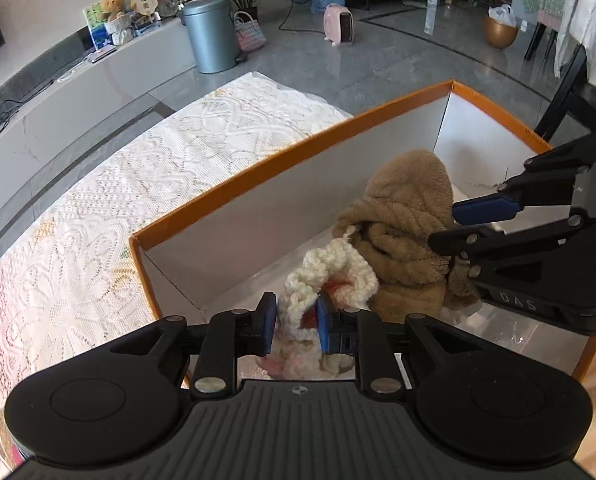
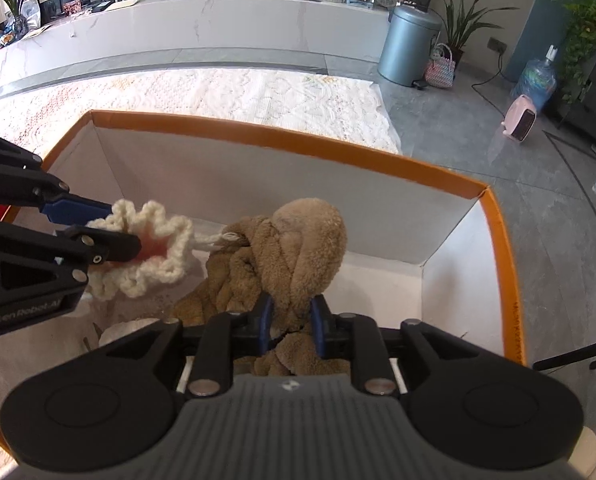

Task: Organize soft objects
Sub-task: 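Lower both items into the orange box and open both tools, then move both tools back over the remaining items on the bed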

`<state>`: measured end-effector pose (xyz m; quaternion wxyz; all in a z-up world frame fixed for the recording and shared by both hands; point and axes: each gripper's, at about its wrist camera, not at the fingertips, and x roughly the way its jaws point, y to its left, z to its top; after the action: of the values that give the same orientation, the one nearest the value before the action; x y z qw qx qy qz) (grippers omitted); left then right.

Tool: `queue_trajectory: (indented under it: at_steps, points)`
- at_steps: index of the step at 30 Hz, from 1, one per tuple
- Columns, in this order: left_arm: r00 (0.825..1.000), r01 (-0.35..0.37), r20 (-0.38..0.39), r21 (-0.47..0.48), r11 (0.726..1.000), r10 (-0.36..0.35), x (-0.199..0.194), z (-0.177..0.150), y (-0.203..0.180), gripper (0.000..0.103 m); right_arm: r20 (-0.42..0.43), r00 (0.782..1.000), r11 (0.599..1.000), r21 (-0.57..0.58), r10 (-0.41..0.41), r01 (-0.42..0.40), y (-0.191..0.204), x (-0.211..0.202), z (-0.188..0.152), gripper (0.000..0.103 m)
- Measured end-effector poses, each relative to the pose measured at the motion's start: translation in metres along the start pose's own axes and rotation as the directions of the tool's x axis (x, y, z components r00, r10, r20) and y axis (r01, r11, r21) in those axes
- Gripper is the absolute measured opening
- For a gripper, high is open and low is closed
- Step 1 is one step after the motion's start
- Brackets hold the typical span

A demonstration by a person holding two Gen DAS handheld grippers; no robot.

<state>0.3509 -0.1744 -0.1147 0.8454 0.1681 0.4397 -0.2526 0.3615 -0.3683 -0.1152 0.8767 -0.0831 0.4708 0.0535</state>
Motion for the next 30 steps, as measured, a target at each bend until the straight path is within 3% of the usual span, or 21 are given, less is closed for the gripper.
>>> queue_trajectory:
  at_steps: [2,4,10,16,22,25,28,30]
  points:
    - [1.0,0.019,0.021,-0.019,1.0,-0.018,-0.008,0.003,0.004,0.042,0.007,1.0,1.0,0.005,-0.007,0.007,0.0,-0.004,-0.001,0.036]
    - [0.999,0.021,0.048,-0.037,0.999,-0.019,-0.019,0.004,0.005,0.051,0.014,1.0,1.0,0.008,-0.014,0.014,0.001,-0.011,-0.002,0.039]
    - [0.989,0.026,0.147,-0.071,0.997,-0.015,-0.066,0.001,0.005,0.052,0.064,0.998,1.0,0.013,-0.017,0.016,0.008,-0.047,-0.009,0.051]
    - [0.965,0.003,0.262,-0.08,0.997,0.019,-0.128,-0.021,0.002,0.052,0.14,0.99,0.998,0.044,0.028,-0.035,0.03,-0.095,-0.024,0.059]
    - [0.935,-0.03,0.343,-0.173,0.984,0.089,-0.177,-0.071,0.003,0.052,0.27,0.956,0.986,0.08,0.119,-0.146,0.078,-0.14,-0.056,0.072]
    - [0.916,-0.085,0.366,-0.224,0.971,0.165,-0.191,-0.104,0.004,0.052,0.309,0.937,0.973,0.104,0.165,-0.206,0.108,-0.152,-0.076,0.075]
    - [0.909,-0.125,0.347,-0.299,0.946,0.229,-0.198,-0.139,0.014,0.052,0.347,0.917,0.959,0.125,0.197,-0.253,0.139,-0.158,-0.096,0.075]
    - [0.913,-0.147,0.307,-0.366,0.919,0.269,-0.198,-0.162,0.026,0.052,0.353,0.917,0.958,0.146,0.183,-0.247,0.161,-0.158,-0.106,0.074]
